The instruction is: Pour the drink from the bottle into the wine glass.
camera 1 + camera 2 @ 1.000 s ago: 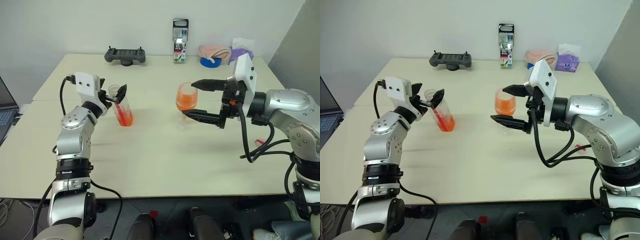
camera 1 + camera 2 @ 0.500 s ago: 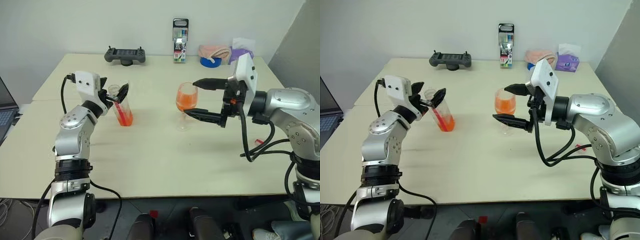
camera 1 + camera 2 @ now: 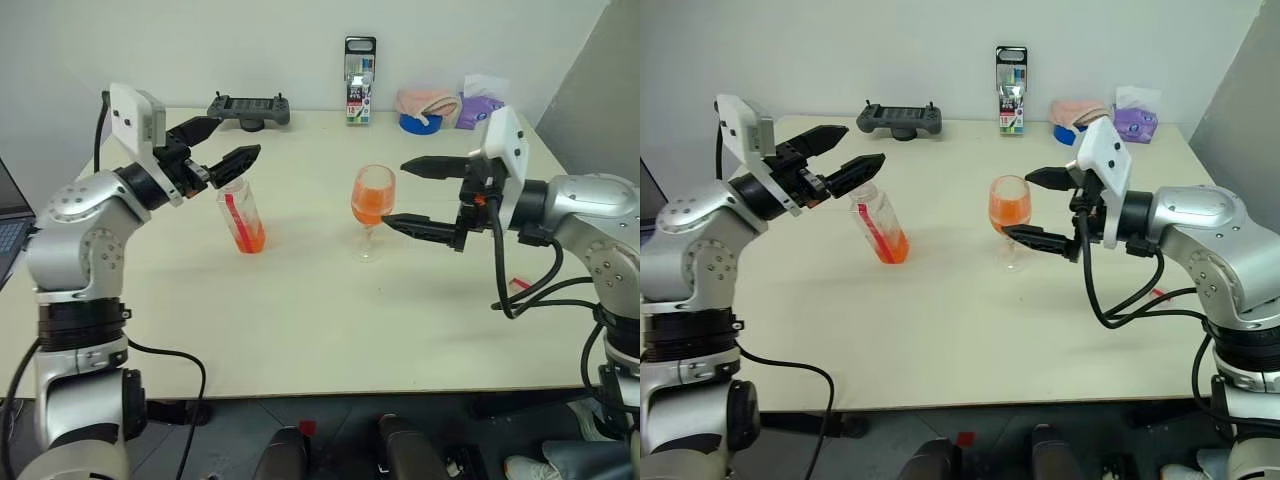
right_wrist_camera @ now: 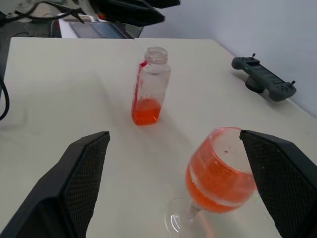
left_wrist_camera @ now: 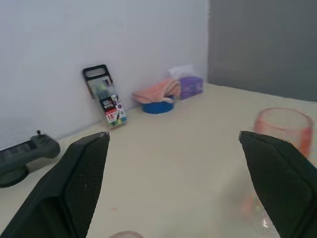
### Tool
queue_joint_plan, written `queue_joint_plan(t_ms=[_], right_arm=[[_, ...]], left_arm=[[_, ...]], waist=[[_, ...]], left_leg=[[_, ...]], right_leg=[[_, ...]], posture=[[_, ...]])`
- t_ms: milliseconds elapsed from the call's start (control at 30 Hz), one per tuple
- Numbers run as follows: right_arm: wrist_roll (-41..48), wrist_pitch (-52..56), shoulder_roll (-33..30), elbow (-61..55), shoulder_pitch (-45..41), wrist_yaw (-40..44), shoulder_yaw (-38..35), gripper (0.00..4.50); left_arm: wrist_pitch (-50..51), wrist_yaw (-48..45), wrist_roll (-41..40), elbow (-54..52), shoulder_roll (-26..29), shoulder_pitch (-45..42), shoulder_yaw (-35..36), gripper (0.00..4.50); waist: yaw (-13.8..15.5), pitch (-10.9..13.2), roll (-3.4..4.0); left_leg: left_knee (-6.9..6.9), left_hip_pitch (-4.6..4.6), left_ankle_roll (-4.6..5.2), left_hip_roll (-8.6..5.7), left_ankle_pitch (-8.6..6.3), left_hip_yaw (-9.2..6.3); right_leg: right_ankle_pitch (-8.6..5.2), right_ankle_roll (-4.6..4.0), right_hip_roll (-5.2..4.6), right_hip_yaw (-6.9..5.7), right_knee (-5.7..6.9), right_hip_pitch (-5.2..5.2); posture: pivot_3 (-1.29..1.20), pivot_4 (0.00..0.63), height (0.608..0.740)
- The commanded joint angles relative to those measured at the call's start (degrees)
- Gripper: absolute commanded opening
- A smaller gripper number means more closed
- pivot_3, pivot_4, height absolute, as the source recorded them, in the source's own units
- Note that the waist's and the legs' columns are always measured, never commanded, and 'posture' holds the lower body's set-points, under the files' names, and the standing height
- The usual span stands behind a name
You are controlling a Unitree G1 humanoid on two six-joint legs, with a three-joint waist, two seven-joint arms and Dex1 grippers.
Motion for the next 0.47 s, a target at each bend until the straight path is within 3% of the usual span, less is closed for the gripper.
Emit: queue_joint_plan(t_ms=[33, 300, 467], right_arm=[[1.2, -0.1, -2.5, 0.9, 2.3, 0.5, -5.8, 4.5], [7.3, -0.5, -5.0, 1.9, 12.4, 5.4, -14.5, 4.5], [7.2, -1.9, -4.5, 3.1, 12.3, 5.4, -13.7, 4.5]], left_arm=[[5.3, -5.6, -6.0, -3.3, 3.5, -2.0, 1.7, 4.48], [13.0, -13.3, -13.0, -5.0, 11.2, -0.1, 4.0, 4.48], [14.7, -13.7, -14.3, -6.5, 12.2, 3.0, 4.7, 4.48]], waist=[[0.0, 0.0, 0.0], [0.0, 0.0, 0.03], [0.0, 0.1, 0.12]], left_leg=[[0.0, -0.02, 0.0, 0.0, 0.0, -0.01], [-0.03, -0.2, 0.04, 0.0, -0.03, 0.0], [-0.01, -0.06, 0.03, 0.03, -0.02, 0.06]], right_leg=[[0.0, 0.0, 0.0, -0.01, -0.04, 0.0], [0.01, -0.01, -0.01, -0.01, -0.21, -0.06], [-0.12, 0.19, 0.01, 0.04, -0.13, -0.01]], posture=[[0.0, 0.15, 0.74], [0.0, 0.15, 0.74], [0.0, 0.15, 0.74]])
